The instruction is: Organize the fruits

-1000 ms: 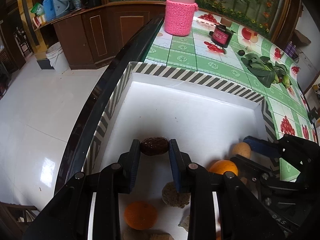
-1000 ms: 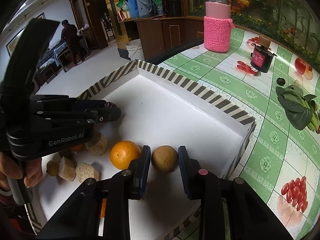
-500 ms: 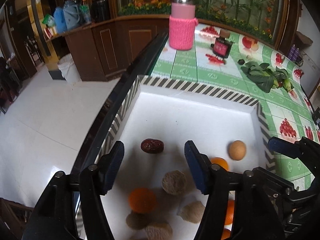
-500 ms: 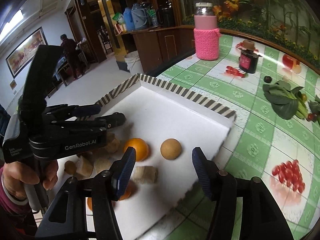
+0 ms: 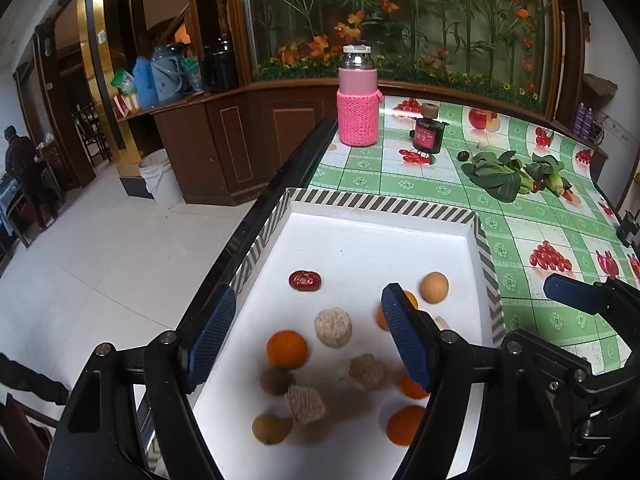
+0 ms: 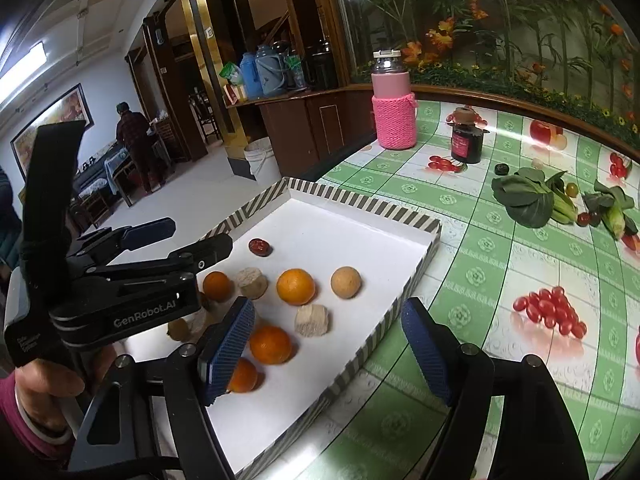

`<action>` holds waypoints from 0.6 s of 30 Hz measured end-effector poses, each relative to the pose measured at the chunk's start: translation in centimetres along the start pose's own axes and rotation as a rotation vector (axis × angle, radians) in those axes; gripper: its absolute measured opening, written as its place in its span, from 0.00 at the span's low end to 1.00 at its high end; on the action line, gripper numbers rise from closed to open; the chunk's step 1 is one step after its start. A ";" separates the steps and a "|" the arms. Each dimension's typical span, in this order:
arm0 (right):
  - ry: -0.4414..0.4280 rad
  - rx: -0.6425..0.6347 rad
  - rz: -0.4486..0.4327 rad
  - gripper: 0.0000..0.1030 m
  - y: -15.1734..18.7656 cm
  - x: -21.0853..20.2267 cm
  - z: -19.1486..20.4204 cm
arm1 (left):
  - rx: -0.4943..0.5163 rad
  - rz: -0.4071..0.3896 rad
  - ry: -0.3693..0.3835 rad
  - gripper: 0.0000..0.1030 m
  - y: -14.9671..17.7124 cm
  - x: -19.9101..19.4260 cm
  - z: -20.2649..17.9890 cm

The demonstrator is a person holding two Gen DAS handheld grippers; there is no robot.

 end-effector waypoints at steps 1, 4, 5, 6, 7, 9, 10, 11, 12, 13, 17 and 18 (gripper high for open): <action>0.001 0.002 -0.001 0.75 0.2 -0.1 0.0 | -0.004 -0.004 0.001 0.73 0.1 -0.3 -0.1; 0.011 0.002 -0.004 0.76 0.9 -0.6 0.0 | -0.020 -0.014 0.005 0.73 0.5 -1.1 -0.3; 0.013 0.003 -0.007 0.77 1.1 -0.7 0.1 | -0.028 -0.021 0.008 0.73 0.6 -1.4 -0.3; 0.015 0.007 -0.012 0.78 1.4 -0.9 0.0 | -0.031 -0.027 0.008 0.73 0.8 -1.7 -0.4; 0.016 0.013 -0.015 0.79 1.5 -1.1 -0.1 | -0.031 -0.030 0.003 0.73 0.9 -1.9 -0.5; 0.016 0.028 -0.023 0.83 1.8 -1.4 -0.4 | -0.033 -0.035 -0.003 0.73 1.2 -2.4 -0.6; 0.015 0.038 -0.027 0.84 2.0 -1.7 -0.6 | -0.039 -0.041 0.001 0.74 1.3 -2.7 -0.7; 0.013 0.044 -0.029 0.84 2.1 -1.8 -0.7 | -0.043 -0.046 0.004 0.75 1.5 -2.9 -0.7; 0.013 0.055 -0.029 0.85 2.3 -2.0 -0.9 | -0.046 -0.049 0.004 0.77 1.6 -3.0 -0.8; 0.013 0.059 -0.030 0.85 2.4 -2.2 -1.0 | -0.049 -0.054 -0.001 0.81 1.7 -3.3 -0.8; 0.017 0.060 -0.029 0.85 3.0 -2.6 -1.0 | -0.050 -0.076 -0.019 0.82 2.1 -4.2 -1.0; 0.017 0.059 -0.028 0.85 3.1 -2.6 -1.0 | -0.048 -0.076 -0.022 0.82 2.2 -4.3 -1.1</action>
Point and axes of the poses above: each gripper's, at about its wrist camera, not at the fingertips, and x roughly the way its jaws point, z to its left, y to its underside, the point moved 1 cm from there along x, roughly the way its jaws point, and after that the axes turned 12 degrees about x, right-handed, at the moved point
